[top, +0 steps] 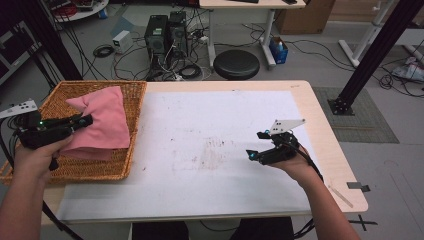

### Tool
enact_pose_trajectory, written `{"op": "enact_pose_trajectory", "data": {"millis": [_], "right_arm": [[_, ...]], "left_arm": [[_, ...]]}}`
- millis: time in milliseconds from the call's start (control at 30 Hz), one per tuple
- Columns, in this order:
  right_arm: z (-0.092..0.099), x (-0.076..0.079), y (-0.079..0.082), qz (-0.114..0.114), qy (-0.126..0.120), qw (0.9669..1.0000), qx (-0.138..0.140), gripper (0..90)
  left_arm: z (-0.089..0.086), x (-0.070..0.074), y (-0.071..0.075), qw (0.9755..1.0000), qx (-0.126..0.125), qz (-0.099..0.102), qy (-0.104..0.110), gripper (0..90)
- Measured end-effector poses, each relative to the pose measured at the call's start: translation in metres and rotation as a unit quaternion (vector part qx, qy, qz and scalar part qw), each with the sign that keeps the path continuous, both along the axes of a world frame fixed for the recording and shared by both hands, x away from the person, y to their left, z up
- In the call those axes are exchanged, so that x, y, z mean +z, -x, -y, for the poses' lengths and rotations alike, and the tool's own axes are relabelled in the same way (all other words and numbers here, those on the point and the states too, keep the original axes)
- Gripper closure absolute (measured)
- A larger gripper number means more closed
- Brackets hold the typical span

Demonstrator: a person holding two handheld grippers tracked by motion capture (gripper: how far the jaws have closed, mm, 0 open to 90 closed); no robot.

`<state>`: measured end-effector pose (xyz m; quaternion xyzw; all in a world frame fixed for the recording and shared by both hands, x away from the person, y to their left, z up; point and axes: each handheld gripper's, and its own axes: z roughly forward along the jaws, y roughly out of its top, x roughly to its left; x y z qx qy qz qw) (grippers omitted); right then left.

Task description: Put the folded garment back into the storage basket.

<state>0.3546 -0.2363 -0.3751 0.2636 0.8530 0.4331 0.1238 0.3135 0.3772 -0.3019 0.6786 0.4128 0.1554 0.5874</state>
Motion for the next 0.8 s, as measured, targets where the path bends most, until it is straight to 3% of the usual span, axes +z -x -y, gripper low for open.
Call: {"op": "enact_pose_trajectory", "data": {"millis": [200, 333, 467, 633, 667, 733, 800], "right_arm": [[0.0, 0.002, -0.001, 0.001, -0.002, 1.0, -0.002, 20.5], [0.0, 0.002, -0.001, -0.001, -0.001, 1.0, -0.003, 20.6], [0.001, 0.0, -0.003, -0.001, -0.001, 1.0, -0.006, 20.6], [-0.001, -0.001, -0.007, -0.007, 0.003, 0.9999, -0.008, 20.5], [-0.002, -0.001, -0.008, -0.008, 0.004, 0.9999, -0.008, 20.5], [-0.005, -0.001, -0.01, -0.007, 0.005, 1.0, -0.005, 20.6], [-0.008, 0.0, -0.011, -0.007, 0.006, 0.9999, -0.005, 20.5]], "left_arm": [[0.001, -0.008, -0.005, 0.9999, 0.001, -0.01, -0.01, 73.2], [-0.004, -0.015, -0.009, 0.9998, -0.001, -0.02, -0.001, 73.2], [-0.004, -0.02, -0.012, 0.9994, -0.019, -0.023, 0.018, 73.2], [-0.005, -0.018, -0.011, 0.9965, -0.039, -0.007, 0.073, 73.2], [-0.003, -0.016, -0.011, 0.9963, -0.045, -0.006, 0.073, 73.2], [-0.002, -0.014, -0.011, 0.9983, -0.039, -0.004, 0.043, 73.0], [-0.006, -0.018, -0.012, 0.9999, -0.007, -0.009, 0.004, 71.2]]}}
